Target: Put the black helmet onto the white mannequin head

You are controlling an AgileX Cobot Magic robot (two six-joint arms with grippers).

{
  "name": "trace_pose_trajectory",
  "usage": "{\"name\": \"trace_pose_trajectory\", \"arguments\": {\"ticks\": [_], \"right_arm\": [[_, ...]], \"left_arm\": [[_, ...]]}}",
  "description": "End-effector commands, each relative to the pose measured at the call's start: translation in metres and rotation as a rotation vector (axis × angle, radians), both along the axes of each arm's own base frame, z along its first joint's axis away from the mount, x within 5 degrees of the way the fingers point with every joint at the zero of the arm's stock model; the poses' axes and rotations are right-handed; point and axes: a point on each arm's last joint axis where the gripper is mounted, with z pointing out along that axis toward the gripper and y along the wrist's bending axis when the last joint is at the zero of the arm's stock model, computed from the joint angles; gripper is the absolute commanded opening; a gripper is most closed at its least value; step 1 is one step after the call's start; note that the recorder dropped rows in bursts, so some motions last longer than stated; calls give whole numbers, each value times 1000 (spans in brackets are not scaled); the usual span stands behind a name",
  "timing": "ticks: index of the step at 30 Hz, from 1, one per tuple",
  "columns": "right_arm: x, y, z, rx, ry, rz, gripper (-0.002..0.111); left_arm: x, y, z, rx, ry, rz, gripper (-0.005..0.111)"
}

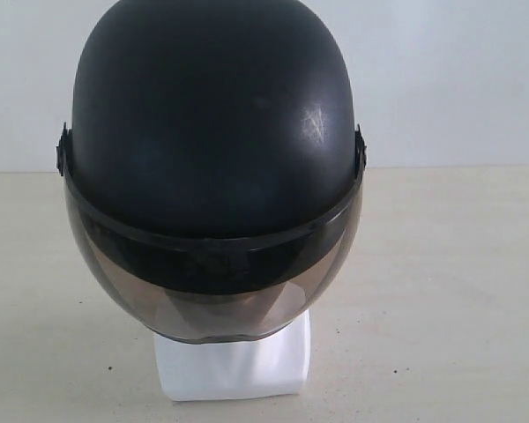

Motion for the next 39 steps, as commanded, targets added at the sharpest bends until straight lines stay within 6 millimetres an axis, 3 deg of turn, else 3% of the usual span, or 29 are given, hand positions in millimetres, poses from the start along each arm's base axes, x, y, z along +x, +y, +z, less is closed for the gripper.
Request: {"name": "trace_pose_trajectory", "arguments": {"ticks": [1,39], "right_arm": [[-1,-2,1,4,-6,-7,6],[0,-3,1,-21,-20,-12,6]], "left_arm": [[-1,2,-10,66,94,17,4],[-1,3,-11,90,102,17,4]]}}
